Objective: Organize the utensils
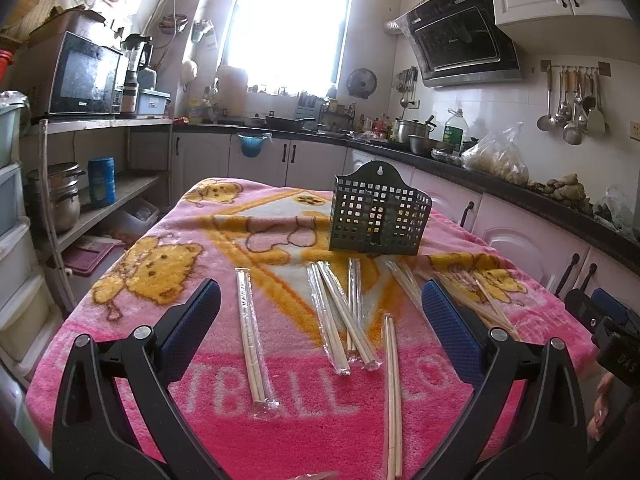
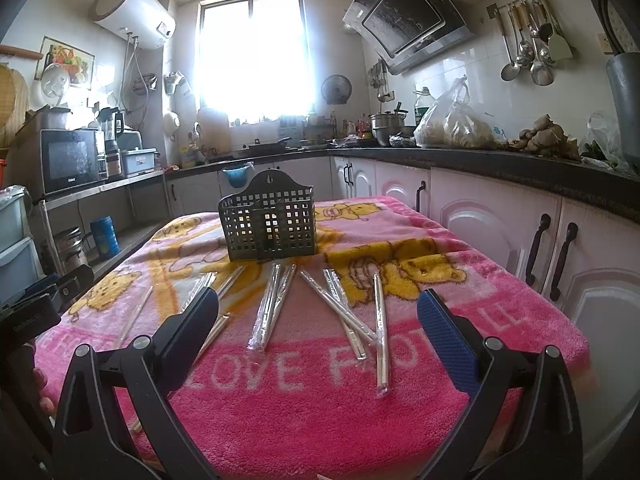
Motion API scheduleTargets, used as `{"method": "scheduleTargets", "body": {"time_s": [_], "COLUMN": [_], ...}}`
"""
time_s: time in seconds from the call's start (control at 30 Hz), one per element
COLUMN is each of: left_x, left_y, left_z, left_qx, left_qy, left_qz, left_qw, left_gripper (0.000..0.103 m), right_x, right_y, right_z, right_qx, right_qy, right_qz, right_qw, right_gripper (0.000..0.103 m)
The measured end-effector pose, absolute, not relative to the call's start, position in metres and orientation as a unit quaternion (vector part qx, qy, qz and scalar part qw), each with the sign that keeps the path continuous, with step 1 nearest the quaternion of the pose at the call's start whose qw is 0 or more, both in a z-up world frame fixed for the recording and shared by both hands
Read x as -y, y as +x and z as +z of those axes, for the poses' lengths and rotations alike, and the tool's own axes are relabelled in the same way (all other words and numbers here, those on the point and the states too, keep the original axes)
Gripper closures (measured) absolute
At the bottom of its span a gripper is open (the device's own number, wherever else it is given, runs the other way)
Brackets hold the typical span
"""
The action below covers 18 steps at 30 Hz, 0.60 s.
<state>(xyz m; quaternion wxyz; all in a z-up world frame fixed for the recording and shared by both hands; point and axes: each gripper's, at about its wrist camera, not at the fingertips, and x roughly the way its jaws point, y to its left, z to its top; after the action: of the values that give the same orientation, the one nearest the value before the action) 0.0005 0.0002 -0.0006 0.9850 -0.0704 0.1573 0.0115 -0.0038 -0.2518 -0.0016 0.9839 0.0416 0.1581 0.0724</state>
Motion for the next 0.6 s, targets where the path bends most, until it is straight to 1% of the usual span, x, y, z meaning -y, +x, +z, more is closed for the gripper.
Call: {"method": "scheduleTargets", "body": {"time_s": [0.6], "left_x": [0.0036], "left_y": [0.0013], "left_z": [0.0028], "left_qx": [-0.157], "left_qy": [-0.071], "left_qz": [0.010], "left_qw": [0.985], "left_gripper": [0.011], "right_x": [0.2506], "right_y": [-0.0033], "right_z": [-0.0011], "right_qx": [-0.159], "right_qy": [0.041], "right_qz": [0.073], "right_qw": [0.984], "right_gripper": [0.006]}}
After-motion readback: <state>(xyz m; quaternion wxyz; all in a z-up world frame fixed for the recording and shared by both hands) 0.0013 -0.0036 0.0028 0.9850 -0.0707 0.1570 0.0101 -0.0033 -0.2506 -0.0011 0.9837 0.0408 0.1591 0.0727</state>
